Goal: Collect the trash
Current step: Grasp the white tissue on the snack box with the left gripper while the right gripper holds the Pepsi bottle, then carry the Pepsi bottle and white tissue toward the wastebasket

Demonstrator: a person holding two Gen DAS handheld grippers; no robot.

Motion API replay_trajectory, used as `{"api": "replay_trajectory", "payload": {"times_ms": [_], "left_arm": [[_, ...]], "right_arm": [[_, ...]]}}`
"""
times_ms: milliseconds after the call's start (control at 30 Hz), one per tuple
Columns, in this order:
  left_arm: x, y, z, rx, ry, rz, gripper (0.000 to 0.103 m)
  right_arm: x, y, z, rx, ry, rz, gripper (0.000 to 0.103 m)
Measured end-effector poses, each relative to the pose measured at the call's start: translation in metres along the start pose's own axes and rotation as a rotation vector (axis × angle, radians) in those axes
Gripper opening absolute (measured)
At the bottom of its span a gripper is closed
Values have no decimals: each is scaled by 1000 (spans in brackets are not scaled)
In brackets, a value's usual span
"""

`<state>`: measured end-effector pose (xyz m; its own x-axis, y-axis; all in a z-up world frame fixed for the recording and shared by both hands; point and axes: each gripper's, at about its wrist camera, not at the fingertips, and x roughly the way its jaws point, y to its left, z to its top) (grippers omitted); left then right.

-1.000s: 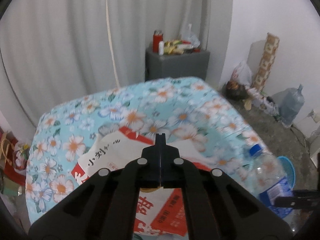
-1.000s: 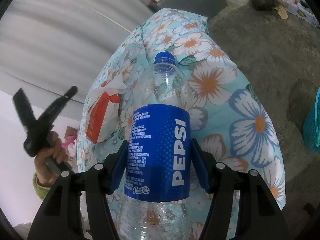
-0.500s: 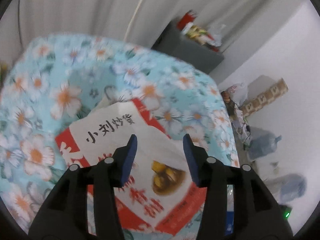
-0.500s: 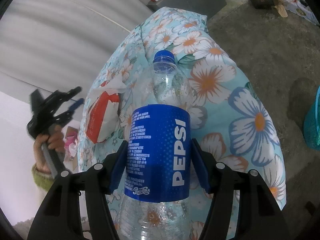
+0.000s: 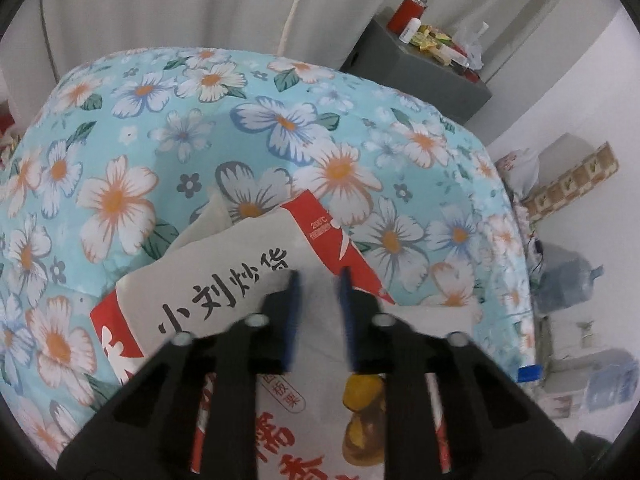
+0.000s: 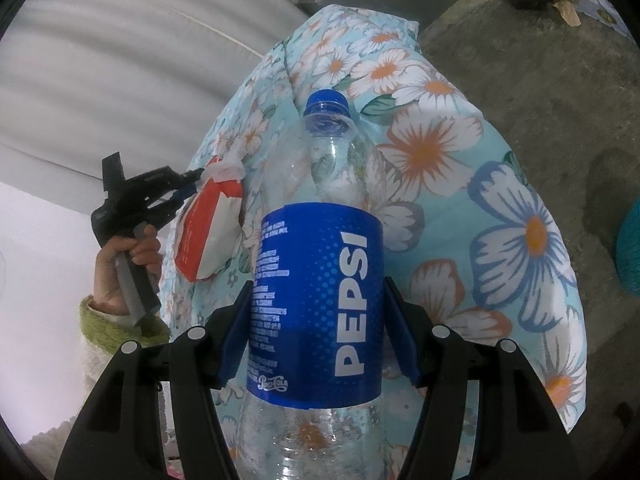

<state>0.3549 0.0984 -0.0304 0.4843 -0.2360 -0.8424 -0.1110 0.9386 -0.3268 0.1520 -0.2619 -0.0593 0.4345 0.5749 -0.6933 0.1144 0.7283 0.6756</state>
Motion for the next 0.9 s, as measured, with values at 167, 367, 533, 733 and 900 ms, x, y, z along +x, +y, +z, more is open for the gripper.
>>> {"api": "replay_trajectory", "payload": {"times_ms": [167, 367, 533, 733, 900], "left_arm": [[-6, -9, -6, 77, -68, 25, 0], [-56, -31, -13, 162, -232, -30, 0], [-105, -57, -27, 271, -361, -55, 0], [-149, -82, -48, 333, -434, -118, 0], [-179, -103, -68, 391, -475, -193, 0]], "right_arm": [[0, 0, 0, 2, 0, 2, 60], [-1, 0, 1, 7, -3, 3, 59], [-8, 0, -2, 7, -25, -3, 58], [-22, -1, -5, 30, -49, 34, 57], [-39, 1, -9, 32, -86, 46, 57]]}}
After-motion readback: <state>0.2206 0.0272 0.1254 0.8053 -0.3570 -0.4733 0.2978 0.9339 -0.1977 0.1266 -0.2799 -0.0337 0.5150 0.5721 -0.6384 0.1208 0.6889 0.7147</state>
